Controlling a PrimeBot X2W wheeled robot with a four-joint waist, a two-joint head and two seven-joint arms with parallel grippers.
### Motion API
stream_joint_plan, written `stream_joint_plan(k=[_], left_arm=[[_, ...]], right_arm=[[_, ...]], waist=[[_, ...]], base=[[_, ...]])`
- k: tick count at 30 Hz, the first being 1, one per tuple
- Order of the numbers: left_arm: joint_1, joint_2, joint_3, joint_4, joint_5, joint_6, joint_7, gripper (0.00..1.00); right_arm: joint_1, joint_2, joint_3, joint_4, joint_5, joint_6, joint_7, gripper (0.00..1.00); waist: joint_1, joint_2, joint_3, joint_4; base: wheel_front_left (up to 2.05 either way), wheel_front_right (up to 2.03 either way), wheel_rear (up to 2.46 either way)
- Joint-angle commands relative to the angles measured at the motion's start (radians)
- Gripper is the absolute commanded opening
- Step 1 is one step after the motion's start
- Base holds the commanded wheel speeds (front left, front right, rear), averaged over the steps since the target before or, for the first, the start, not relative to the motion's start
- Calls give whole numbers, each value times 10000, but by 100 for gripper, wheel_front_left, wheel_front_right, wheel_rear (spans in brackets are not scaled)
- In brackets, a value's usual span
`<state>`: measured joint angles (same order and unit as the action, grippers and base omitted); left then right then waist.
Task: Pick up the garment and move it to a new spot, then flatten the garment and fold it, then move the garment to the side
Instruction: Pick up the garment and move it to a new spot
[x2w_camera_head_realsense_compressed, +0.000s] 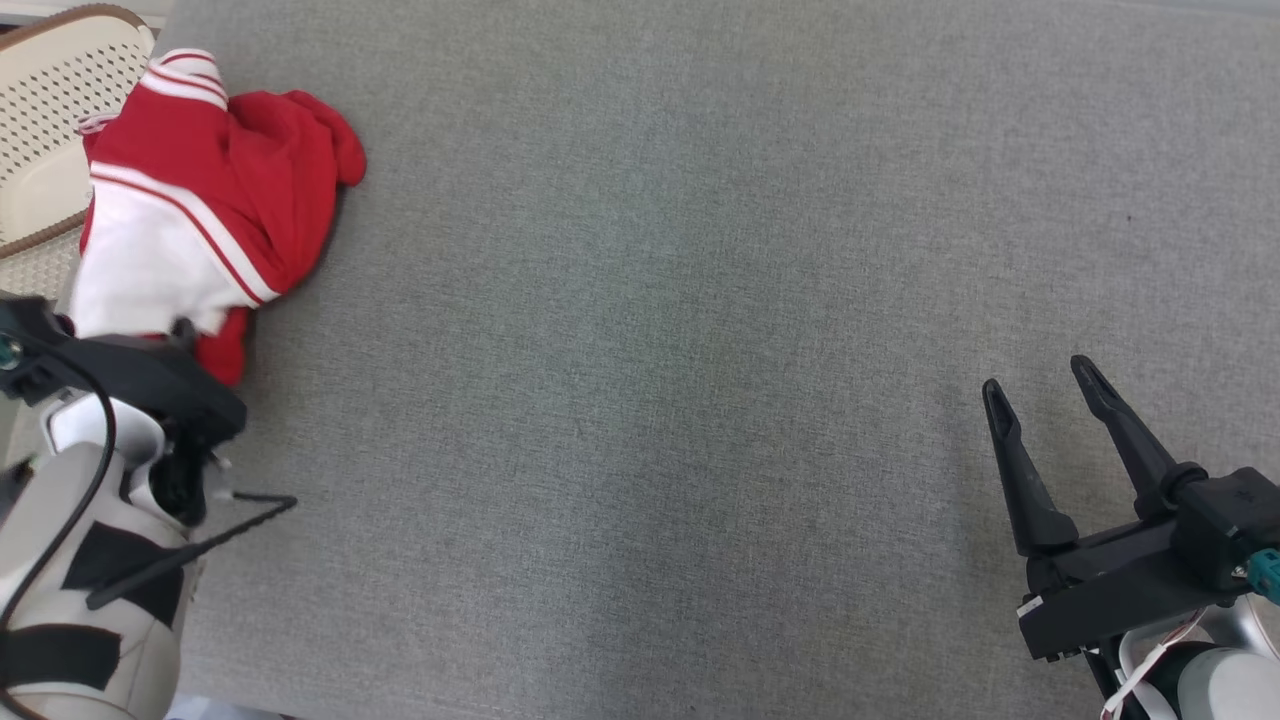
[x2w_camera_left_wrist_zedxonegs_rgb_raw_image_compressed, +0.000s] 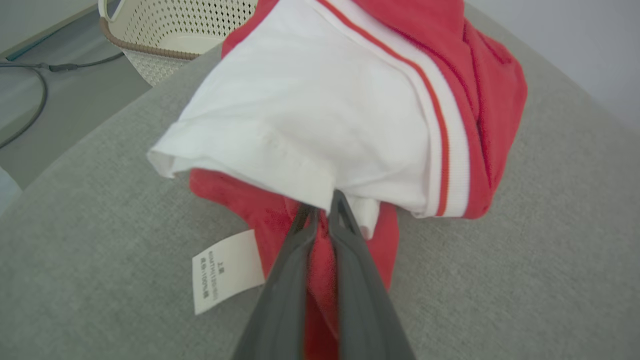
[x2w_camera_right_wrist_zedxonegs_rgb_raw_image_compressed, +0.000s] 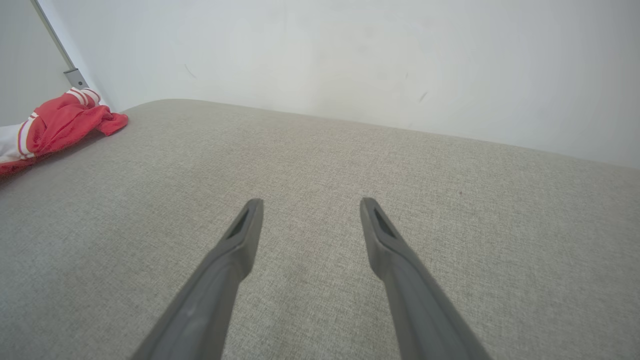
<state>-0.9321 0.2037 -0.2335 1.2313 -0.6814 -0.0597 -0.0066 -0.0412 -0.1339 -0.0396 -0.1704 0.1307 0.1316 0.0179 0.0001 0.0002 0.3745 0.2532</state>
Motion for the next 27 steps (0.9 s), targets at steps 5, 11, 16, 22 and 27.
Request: stream_joint_plan(k=[5, 11, 16, 22, 27], left_arm=[[-408, 301, -38, -238, 301, 228, -1486, 0], [-621, 592, -122, -921, 725, 436, -2492, 0], [218, 814, 283, -3608, 1498, 1135, -2583, 0], [1955, 702, 673, -7049, 2308, 1785, -2581, 0], [3460, 523, 612, -9339, 2697, 2209, -2583, 0]], right_arm=[[60, 63, -26, 124, 72, -18, -88, 100], [134, 266, 40, 365, 126, -18, -266, 100], [236, 485, 63, 536, 171, -18, -642, 100], [269, 646, 165, 781, 251, -18, -939, 100], [280, 758, 171, 1060, 386, -18, -1176, 100]], waist=[[-1, -2, -311, 109], [-1, -2, -883, 133], [-1, -2, -1395, -34], [-1, -2, -1756, -494], [-1, -2, -1969, -985]], base=[[0, 0, 0], [0, 0, 0], [0, 0, 0], [0, 0, 0], [0, 0, 0]])
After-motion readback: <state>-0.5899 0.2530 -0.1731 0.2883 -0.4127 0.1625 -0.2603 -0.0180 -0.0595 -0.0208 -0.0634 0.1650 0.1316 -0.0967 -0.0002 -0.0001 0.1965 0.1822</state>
